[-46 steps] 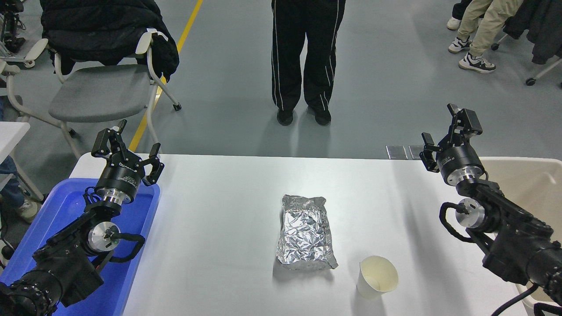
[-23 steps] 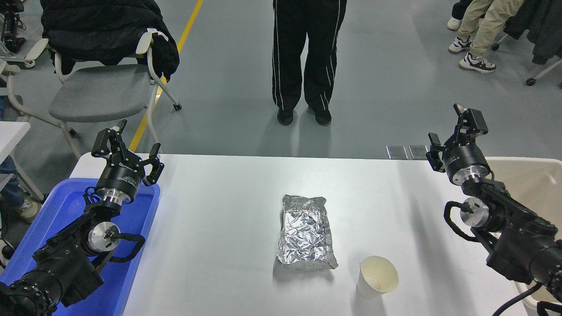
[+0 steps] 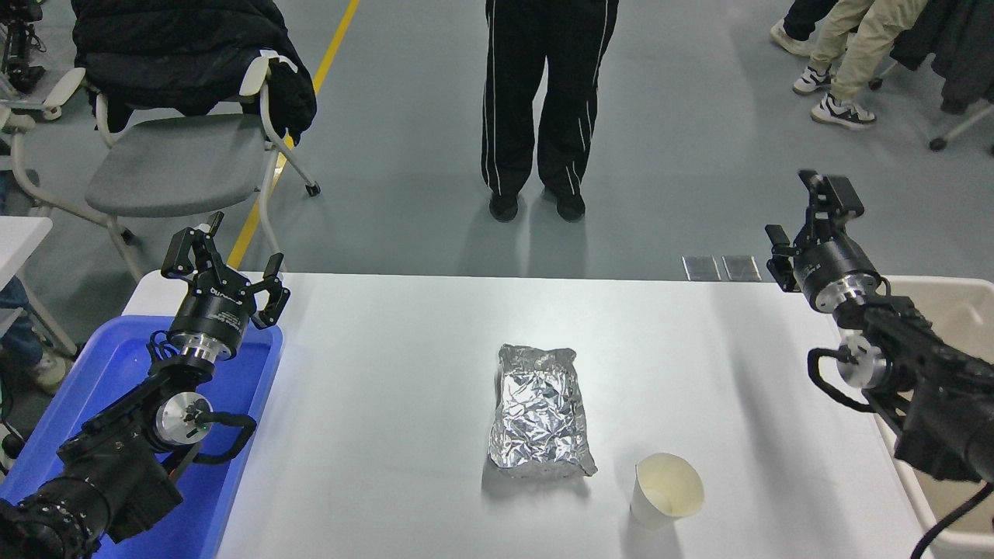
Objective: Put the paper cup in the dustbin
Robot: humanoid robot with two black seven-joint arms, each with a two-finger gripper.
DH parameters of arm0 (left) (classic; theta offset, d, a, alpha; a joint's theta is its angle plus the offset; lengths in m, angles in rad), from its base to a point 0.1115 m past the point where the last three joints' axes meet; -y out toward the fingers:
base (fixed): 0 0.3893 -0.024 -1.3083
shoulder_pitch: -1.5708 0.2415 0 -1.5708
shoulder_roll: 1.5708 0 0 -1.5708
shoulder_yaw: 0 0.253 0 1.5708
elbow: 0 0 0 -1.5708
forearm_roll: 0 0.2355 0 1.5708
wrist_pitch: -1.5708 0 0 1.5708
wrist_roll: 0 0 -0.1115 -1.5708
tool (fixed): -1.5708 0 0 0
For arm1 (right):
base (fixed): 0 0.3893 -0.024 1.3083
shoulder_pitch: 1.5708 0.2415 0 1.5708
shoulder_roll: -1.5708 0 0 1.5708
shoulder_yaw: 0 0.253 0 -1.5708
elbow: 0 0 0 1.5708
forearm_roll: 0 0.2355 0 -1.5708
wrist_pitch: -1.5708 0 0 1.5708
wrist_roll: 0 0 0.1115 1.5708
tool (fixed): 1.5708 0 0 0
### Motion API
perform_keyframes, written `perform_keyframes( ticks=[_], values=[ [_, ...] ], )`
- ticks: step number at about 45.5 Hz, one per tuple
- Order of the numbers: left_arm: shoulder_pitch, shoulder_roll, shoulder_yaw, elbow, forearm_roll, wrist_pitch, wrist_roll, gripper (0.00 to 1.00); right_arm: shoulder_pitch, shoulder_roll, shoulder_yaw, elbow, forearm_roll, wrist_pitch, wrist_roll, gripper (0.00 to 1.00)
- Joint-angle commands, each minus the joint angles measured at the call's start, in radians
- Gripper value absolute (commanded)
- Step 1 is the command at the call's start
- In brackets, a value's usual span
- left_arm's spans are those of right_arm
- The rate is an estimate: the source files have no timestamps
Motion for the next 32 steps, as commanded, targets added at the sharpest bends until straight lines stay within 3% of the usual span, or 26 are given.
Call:
perform_keyframes(
  ticks=[1,12,32],
  values=[
    [0.0,0.0,0.0,0.0,0.0,0.0,0.0,1.0,0.238,-0.038,-0.443,0.065,-0.004,0.036,-0.026,1.0],
    [0.0,0.0,0.0,0.0,0.0,0.0,0.0,1.0,0.458,-0.026,-0.785,0.141,-0.054,0.2,-0.049,1.0],
    [0.0,0.0,0.0,0.0,0.0,0.0,0.0,1.0,0.665,0.105,-0.945,0.414,-0.613,0.294,-0.047,1.0]
  ],
)
